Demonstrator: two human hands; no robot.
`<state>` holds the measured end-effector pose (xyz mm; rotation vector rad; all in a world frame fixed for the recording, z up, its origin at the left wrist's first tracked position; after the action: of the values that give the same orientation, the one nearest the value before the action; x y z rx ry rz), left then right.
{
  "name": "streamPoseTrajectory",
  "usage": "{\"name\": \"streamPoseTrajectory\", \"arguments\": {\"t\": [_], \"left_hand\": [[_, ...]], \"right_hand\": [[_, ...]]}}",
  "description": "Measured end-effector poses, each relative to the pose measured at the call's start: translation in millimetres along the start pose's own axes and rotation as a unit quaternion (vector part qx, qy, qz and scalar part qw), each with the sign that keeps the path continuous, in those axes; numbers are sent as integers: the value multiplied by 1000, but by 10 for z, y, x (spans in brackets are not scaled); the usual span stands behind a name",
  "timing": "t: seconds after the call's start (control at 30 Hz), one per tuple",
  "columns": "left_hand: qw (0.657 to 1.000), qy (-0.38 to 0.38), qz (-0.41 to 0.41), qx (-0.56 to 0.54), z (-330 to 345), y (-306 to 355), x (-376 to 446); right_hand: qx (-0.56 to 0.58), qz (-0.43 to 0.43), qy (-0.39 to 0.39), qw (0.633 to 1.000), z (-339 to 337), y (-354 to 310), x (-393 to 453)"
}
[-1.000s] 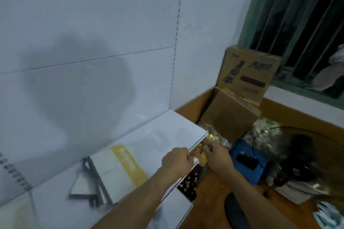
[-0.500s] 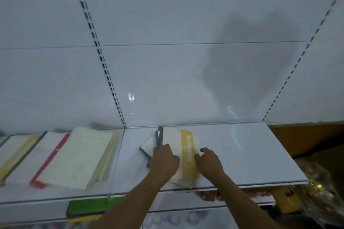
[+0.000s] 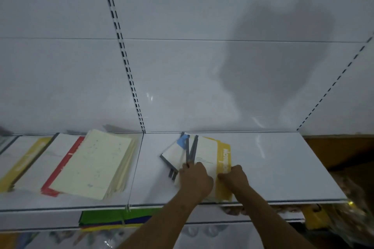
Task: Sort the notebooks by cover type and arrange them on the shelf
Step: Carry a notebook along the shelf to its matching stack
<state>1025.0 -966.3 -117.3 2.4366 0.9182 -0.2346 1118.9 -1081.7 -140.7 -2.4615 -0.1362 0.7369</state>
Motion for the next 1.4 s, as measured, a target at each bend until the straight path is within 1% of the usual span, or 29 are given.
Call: {"name": "streamPoseTrajectory", "arguments": {"t": [0.1,0.2,0.27,0.33,0.43,0.5,0.57,0.6,0.73,0.83,0.9,0.97,1.1,1.2,1.27,1.4], "left_hand": [[999,6,20,-38,13,61,15],[994,47,42,-93,-94,132,15],[986,74,35,-146,-158,133,19],[975,88,10,-202,-209,77,15],[942,67,-50,-325,-181,-79,25],[926,24,-55,-373,-121,-116,12],[935,-9,-38,-352,-67,-123,-13],[943,-11,-31,-332,-60,-137,-29],[962,-6,-2,-272,-61,-195,-69],[973,9,3,-229,-83,-249,-88],[975,14,0,-220,-97,-287,-81],[973,4,1,-231,-102,-311,-82],[964,-6,8,-267,-127,-315,-101],[958,0,18,-288,-167,-307,-91],[946,-2,18,-322,-173,-318,-76],[913,9,7,-409,-200,-358,-63]], "right_hand": [[38,30,0,999,-24,97,-4],[48,31,12,998,-64,138,-21],[46,23,29,998,-96,151,-51],[28,11,37,999,-112,166,-70],[50,23,44,998,-127,232,-99],[69,34,45,996,-122,275,-132],[77,34,41,996,-91,292,-180],[80,32,38,996,-71,295,-208],[90,27,43,995,-31,279,-308],[64,19,41,997,23,246,-374],[49,17,39,998,60,225,-411],[42,22,38,998,79,218,-433],[78,44,44,995,50,243,-445],[103,46,49,992,-5,252,-426],[124,48,48,990,-35,239,-419],[171,32,41,984,-99,196,-420]]}}
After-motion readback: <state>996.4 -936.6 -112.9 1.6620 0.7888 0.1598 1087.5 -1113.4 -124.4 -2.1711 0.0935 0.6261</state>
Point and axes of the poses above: each hand's wrist, its own x-axis towards the middle knuckle, its own z-axis out of the palm, y = z × x, the point moved 6 cm from there along x, towards the middle knuckle, and after that the axes turned 8 degrees about -x, right-handed, at the moved point
